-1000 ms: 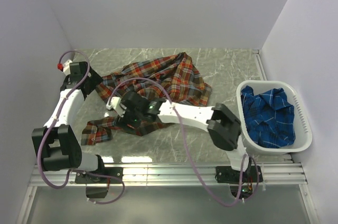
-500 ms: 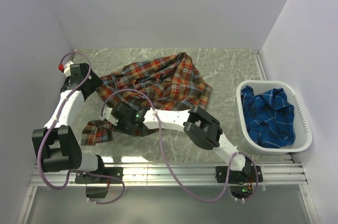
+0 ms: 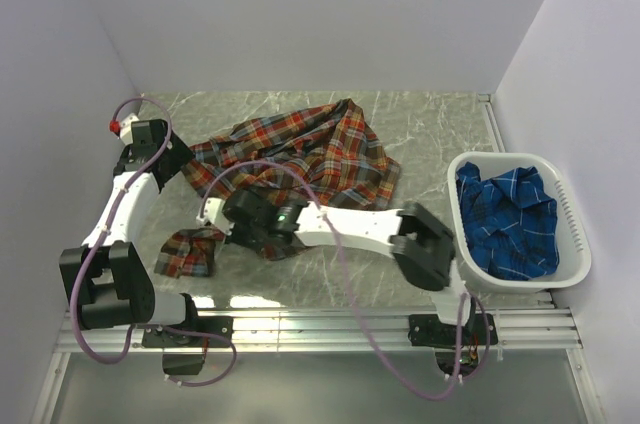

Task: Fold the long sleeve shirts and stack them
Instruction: Flatten the shirt out

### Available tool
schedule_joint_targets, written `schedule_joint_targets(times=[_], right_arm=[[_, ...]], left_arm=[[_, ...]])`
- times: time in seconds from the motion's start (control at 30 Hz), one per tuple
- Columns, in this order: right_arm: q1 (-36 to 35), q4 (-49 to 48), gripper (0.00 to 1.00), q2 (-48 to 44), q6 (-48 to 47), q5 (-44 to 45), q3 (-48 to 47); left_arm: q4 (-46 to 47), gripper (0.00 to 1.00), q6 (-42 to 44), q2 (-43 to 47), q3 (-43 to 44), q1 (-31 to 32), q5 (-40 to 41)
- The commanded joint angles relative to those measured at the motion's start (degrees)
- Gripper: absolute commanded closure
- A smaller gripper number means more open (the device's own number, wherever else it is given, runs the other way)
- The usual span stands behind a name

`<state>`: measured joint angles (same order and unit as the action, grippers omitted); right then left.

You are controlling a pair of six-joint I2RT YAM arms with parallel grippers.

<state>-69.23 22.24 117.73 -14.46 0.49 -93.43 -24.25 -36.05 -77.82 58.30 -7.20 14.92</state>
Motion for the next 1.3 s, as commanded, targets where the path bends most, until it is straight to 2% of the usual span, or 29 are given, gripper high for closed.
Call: schedule_joint_targets(times=[0.0,0.2,0.37,0.5,0.63,0.87,1.03,1.1,1.27], right_arm=[[-0.1,0.9,1.0,-11.1,0.2,1.0,4.6],[0.7,7.7,1.0,-22.6,2.5,-2.6,15.5],[3.0,11.9,1.0,-28.8,6.5,-5.4,24.7],[7.5,12.7,1.0,-34.1,10.1,-4.3,30.9],[15.1,12.4,1.0,-41.2,13.1,-5.0,36.3],[24.0,11.7,1.0,-48.8,20.3,-0.8,40.6],[31.3,13.4,1.0,-53.5,29.0,10.7,43.4],[34.3,11.9,1.0,-56.2,29.6,10.3,44.7],[35.3,7.9,1.0,-57.7,29.8,7.4,46.7]], left_arm=[[1.6,0.02,0.8,1.7,0.9,0.0,-0.1],[1.8,0.02,0.7,1.4,0.8,-0.1,-1.3],[1.7,0.02,0.5,0.5,0.8,0.1,-3.0],[1.6,0.02,0.4,0.1,0.5,0.5,-4.7],[1.6,0.02,-0.1,-0.8,-0.2,1.6,-5.8],[1.9,0.02,-2.0,-4.1,-0.5,1.7,-8.6],[1.8,0.03,-3.3,-8.6,-0.2,1.8,-10.2],[2.0,0.04,-3.8,-9.9,-0.3,1.8,-10.6],[1.4,0.05,-5.5,-13.5,-0.6,1.8,-11.8]])
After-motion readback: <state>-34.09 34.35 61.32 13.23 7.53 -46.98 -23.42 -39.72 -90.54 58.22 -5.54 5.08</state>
